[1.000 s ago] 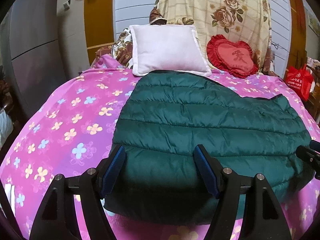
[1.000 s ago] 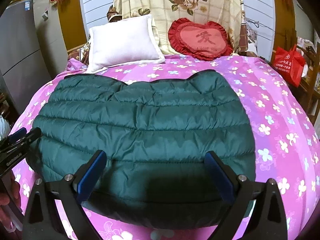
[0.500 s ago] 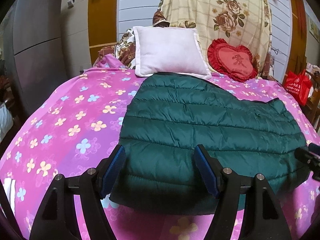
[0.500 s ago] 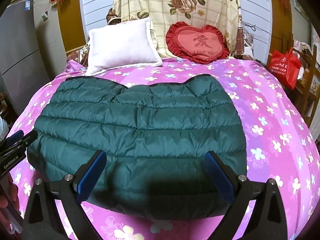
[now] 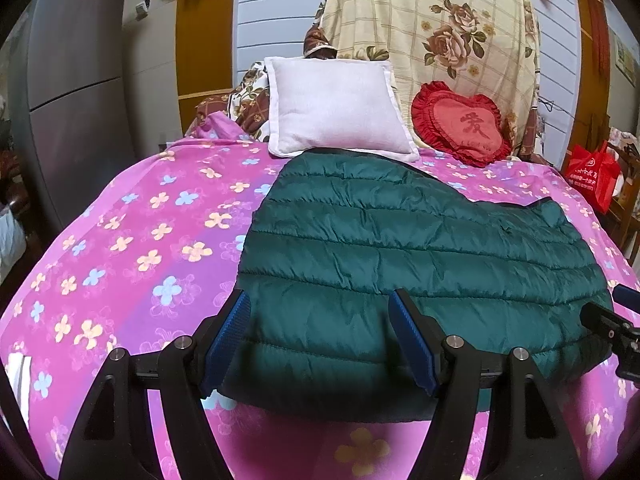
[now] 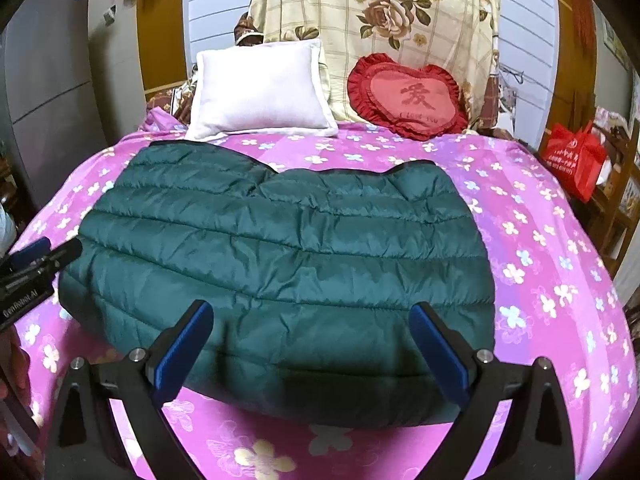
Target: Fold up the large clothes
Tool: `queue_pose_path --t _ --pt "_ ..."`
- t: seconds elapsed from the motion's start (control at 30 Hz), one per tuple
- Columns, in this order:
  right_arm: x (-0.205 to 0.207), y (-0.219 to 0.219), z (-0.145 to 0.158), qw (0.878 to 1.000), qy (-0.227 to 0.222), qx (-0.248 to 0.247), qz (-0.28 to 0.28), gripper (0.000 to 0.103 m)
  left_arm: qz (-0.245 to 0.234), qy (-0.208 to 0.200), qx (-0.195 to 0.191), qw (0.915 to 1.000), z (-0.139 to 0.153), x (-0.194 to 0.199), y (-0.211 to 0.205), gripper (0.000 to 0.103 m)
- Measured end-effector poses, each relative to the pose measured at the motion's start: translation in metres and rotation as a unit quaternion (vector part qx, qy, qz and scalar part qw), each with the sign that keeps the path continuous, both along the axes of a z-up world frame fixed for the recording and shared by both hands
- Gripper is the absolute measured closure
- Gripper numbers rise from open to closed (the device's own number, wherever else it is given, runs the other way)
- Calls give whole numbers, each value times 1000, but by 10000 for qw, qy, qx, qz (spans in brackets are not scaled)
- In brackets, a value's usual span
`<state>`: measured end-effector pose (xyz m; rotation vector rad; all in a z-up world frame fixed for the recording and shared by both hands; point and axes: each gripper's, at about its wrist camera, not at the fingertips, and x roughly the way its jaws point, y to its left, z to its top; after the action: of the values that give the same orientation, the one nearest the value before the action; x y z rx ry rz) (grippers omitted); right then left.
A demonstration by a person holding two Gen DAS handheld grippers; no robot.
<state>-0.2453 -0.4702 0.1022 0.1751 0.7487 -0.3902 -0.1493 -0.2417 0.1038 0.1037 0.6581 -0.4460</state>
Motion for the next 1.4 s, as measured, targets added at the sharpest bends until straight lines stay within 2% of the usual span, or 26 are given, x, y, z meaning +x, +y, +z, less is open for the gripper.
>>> queue_pose_path --t 0.13,0.63,0.77,1.07,1.4 --pt "-1 -3 -1 9998 -44 171 -69 3 -35 -23 -5 10000 0 -3 -1 49" --pt "-5 -9 -4 9994 -47 277 -216 3 -64 29 4 10000 -4 -5 -4 49" --pt "-5 -12 -6 9993 -20 271 -246 3 -55 146 -112 9998 -6 0 -1 49" --pt "-9 -37 -16 9977 -7 470 -498 3 168 747 -461 9960 -17 23 7 49" --pt "-10 -63 -18 9962 -35 498 -717 3 356 764 -553 9949 -15 39 14 49"
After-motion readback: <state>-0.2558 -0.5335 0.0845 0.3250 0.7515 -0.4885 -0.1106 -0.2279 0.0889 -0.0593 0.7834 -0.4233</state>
